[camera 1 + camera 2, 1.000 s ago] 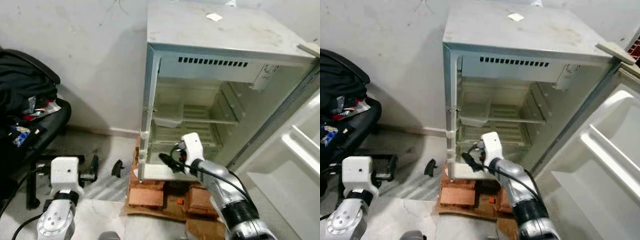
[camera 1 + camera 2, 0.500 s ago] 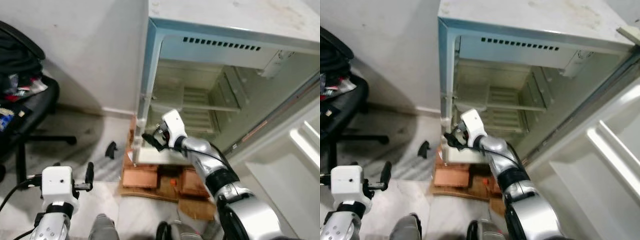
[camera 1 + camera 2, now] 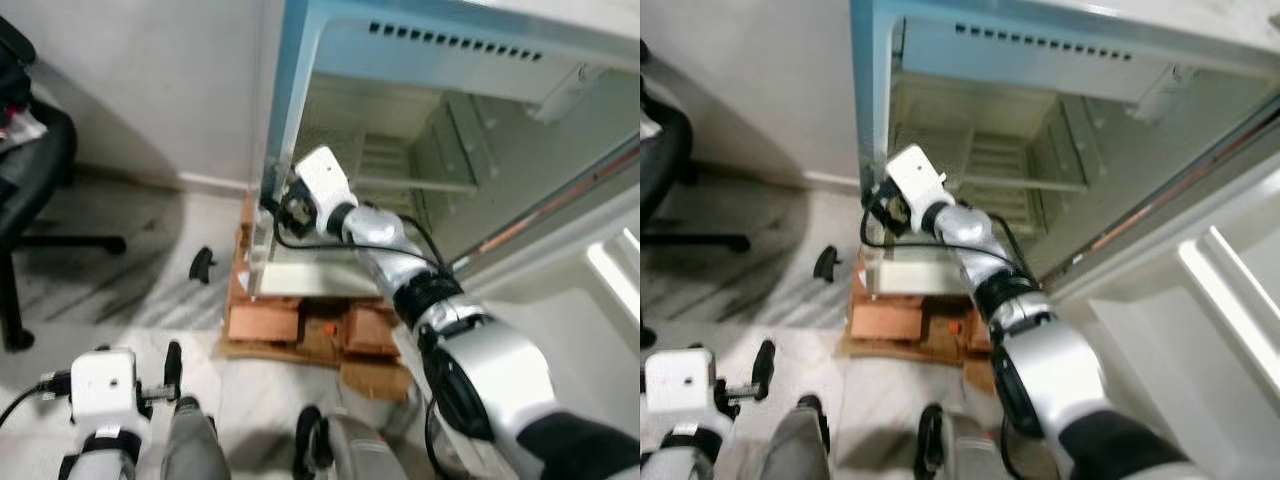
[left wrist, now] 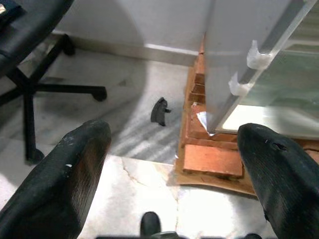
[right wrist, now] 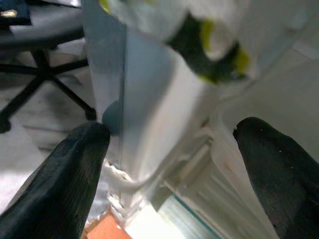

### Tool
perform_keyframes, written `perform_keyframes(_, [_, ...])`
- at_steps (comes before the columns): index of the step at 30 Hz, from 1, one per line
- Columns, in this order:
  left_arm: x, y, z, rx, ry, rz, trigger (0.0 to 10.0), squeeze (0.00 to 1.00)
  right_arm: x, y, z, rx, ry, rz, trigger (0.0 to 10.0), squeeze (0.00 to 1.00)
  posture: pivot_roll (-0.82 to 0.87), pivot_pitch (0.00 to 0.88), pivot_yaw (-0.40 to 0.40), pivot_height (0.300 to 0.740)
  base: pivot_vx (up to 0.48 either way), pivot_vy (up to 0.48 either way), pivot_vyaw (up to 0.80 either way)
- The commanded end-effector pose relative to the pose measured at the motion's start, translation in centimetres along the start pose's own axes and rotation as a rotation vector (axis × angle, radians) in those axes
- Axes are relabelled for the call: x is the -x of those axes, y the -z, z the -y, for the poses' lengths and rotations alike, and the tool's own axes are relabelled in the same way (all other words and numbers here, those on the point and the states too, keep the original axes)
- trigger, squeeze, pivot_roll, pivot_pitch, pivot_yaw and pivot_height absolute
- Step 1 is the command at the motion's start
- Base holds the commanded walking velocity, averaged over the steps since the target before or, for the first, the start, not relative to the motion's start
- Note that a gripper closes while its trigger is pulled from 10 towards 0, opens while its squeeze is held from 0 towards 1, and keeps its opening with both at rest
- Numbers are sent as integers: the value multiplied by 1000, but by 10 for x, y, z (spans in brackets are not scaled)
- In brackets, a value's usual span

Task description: Restocking fridge

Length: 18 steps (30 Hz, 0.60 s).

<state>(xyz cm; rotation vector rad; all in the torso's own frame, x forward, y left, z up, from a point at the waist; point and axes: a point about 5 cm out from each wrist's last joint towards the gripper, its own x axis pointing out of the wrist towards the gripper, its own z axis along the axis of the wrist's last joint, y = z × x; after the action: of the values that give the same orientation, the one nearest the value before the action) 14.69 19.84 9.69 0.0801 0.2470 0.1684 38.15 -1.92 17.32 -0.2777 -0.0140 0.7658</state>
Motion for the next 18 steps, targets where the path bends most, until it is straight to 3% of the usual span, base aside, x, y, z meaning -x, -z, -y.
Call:
perform_keyframes(1, [3, 3, 1, 4, -7, -26, 10000, 0, 4, 9, 0, -34, -17, -7, 10000, 0, 226, 360, -223, 740, 0, 0, 0])
perform_keyframes(6, [-7, 0, 5, 8, 6, -3, 10000, 0, 19, 18, 9, -5, -40, 55, 10000, 0, 215, 328, -209, 740, 0, 0, 0])
perform_keyframes(12, [-14, -2, 6, 9, 12, 12, 10000, 0, 39, 29, 28, -43, -6, 94, 10000, 0, 206, 310, -195, 740, 0, 0, 0])
perform_keyframes(18, [-15, -4, 9, 14, 22, 16, 10000, 0, 37, 41, 13, -47, -144, 17, 10000, 0, 204, 327, -196, 740, 0, 0, 0])
